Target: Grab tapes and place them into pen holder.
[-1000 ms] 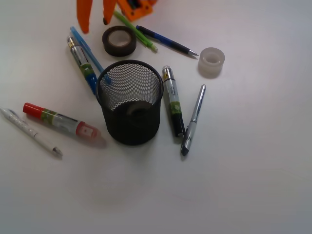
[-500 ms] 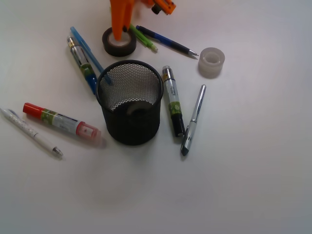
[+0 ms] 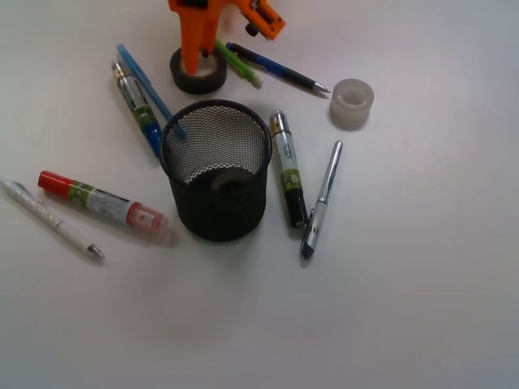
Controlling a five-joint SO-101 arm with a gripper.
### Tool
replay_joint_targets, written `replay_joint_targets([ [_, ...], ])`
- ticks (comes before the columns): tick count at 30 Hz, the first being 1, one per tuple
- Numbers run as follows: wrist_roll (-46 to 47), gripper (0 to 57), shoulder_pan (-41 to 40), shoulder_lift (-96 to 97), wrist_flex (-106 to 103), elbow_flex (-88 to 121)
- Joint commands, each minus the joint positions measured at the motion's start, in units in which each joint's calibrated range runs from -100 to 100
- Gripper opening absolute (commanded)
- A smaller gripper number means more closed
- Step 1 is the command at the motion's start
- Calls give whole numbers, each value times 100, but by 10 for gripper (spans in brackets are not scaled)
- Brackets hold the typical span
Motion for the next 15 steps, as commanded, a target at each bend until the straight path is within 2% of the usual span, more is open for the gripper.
replay_joint_targets([
  [1, -20, 209, -22, 1107, -486, -328],
  [7, -44, 209, -30, 2569, -433, -1306],
  [15, -181, 200, -22, 3445, -144, -1967],
])
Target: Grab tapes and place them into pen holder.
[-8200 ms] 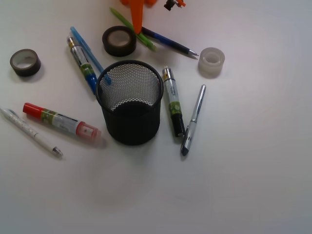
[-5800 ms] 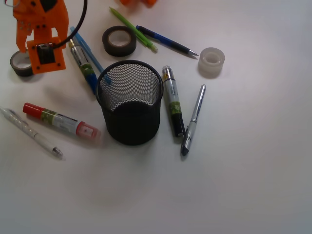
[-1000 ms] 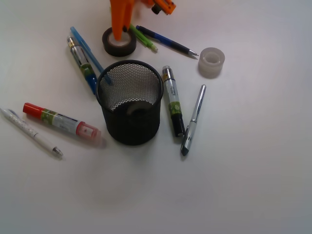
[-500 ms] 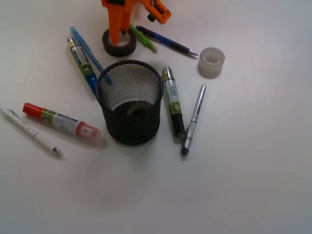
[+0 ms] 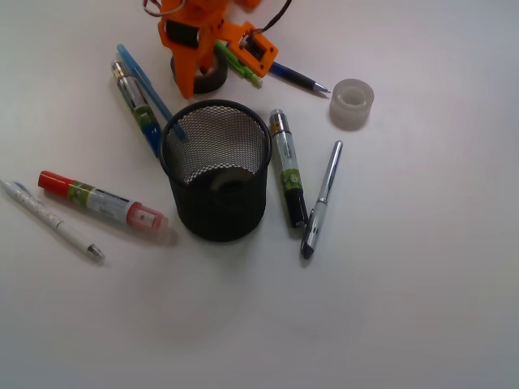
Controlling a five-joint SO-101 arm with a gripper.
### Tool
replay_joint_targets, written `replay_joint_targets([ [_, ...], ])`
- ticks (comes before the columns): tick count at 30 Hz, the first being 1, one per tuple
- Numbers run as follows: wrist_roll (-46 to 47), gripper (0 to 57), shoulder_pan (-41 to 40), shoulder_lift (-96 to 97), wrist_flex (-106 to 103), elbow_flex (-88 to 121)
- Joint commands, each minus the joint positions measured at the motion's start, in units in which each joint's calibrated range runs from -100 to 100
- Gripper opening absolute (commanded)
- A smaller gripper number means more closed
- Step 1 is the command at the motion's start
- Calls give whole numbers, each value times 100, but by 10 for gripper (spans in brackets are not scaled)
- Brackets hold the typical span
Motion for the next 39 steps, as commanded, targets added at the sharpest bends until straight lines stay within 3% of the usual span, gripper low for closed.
replay_joint_targets([
  [1, -112, 179, 30, 169, 46, -206],
  [5, -142, 0, 30, 186, 46, -206],
  [15, -122, 3, -23, 33, 282, -777],
  [26, 20, 3, -157, -970, 2373, -5650],
  [32, -83, 3, -718, -817, 1279, -6293],
  [39, -137, 3, -853, 789, 807, -7045],
])
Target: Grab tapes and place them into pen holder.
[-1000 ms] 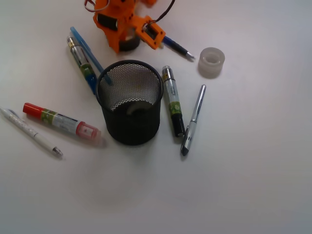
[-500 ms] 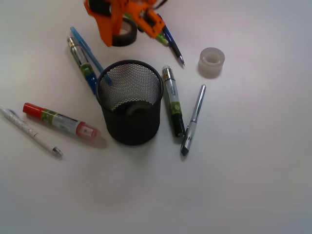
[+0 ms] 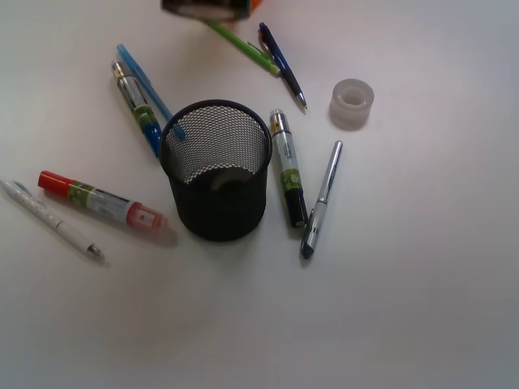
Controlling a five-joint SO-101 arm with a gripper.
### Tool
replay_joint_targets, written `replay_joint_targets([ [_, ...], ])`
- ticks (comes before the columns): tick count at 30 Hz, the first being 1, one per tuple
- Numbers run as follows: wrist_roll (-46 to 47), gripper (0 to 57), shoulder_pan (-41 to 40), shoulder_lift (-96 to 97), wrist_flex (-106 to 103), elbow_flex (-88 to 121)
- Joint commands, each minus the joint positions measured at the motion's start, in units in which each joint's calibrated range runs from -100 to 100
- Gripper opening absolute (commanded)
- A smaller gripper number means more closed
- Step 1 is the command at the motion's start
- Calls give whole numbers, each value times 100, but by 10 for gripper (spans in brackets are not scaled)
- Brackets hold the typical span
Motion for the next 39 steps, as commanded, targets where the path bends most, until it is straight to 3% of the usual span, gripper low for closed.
replay_joint_targets([
  [1, 0, 3, -91, 939, -56, -1090],
  [12, 122, 3, -203, 3557, 1423, -4406],
  [27, 15, 10, -135, 4628, 1799, -5194],
  [29, -10, 57, -135, 4628, 1983, -5194],
  [34, -171, 269, -143, 4628, 2630, -5230],
  [39, -171, 280, -210, 4611, 2770, -5203],
])
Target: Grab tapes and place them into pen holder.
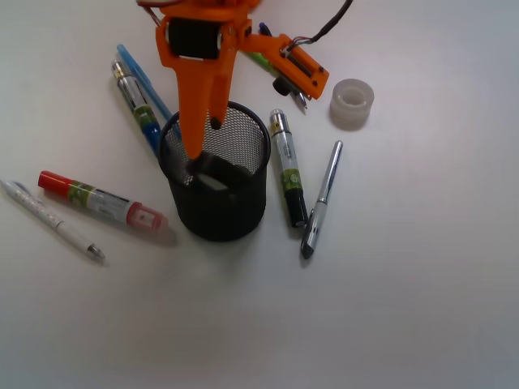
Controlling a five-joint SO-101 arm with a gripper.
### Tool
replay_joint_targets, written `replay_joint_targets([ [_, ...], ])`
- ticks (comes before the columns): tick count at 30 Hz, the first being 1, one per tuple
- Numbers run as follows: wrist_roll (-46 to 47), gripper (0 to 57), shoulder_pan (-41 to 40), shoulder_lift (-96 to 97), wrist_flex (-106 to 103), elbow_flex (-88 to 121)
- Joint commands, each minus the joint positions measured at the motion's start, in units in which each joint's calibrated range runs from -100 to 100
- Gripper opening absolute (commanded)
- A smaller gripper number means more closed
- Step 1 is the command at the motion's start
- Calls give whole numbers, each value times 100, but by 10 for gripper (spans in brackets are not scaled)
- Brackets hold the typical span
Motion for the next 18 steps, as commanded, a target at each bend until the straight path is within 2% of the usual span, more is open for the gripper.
replay_joint_targets([
  [1, -20, 280, -47, -93, 74, -234],
  [9, 10, 280, -77, -569, 573, -995],
  [14, -68, 280, -548, -1248, 993, -1484],
  [18, -1089, 280, -1266, -1580, 993, -307],
])
